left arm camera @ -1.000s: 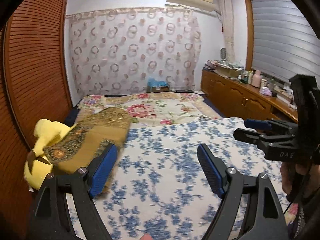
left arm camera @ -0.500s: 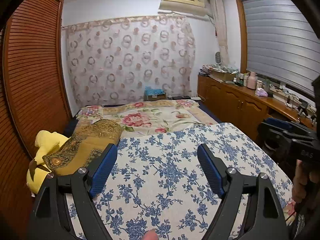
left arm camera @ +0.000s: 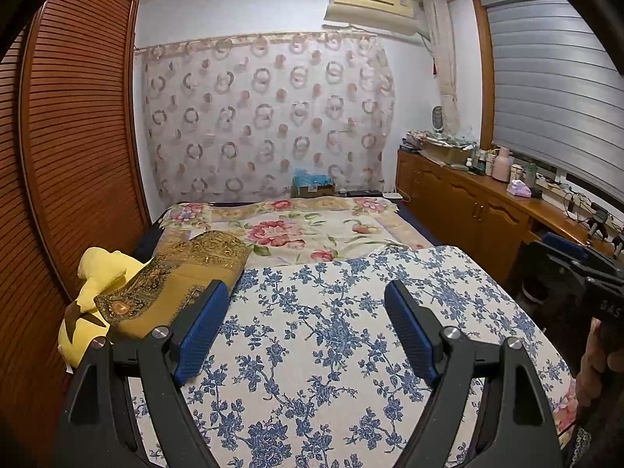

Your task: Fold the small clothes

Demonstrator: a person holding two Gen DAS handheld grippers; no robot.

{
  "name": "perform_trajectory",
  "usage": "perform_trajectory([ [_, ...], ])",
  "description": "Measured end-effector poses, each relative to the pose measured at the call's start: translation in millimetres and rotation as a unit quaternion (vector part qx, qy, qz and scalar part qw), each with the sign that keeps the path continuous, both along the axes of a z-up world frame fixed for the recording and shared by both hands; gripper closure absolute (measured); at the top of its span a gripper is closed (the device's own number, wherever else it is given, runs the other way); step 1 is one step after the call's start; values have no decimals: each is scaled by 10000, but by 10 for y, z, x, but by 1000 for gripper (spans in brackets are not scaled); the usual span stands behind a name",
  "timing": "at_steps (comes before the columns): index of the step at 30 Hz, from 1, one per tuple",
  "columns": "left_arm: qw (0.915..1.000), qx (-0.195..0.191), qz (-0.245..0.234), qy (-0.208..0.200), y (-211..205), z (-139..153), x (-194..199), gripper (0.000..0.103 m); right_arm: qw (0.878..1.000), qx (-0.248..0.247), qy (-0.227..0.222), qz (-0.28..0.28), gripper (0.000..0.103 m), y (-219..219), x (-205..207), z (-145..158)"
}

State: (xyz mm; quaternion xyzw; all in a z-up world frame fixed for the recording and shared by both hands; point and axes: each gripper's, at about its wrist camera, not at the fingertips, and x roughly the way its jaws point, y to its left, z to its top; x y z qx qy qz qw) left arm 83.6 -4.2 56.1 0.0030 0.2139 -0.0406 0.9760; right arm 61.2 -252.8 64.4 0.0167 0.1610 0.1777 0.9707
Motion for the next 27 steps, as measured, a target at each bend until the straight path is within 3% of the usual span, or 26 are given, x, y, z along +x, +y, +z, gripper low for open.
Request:
perform_trajectory([
  [27,10000,5,3,-10,0,-4,-10,20,10000,19,63,34,33,-199,121,85],
])
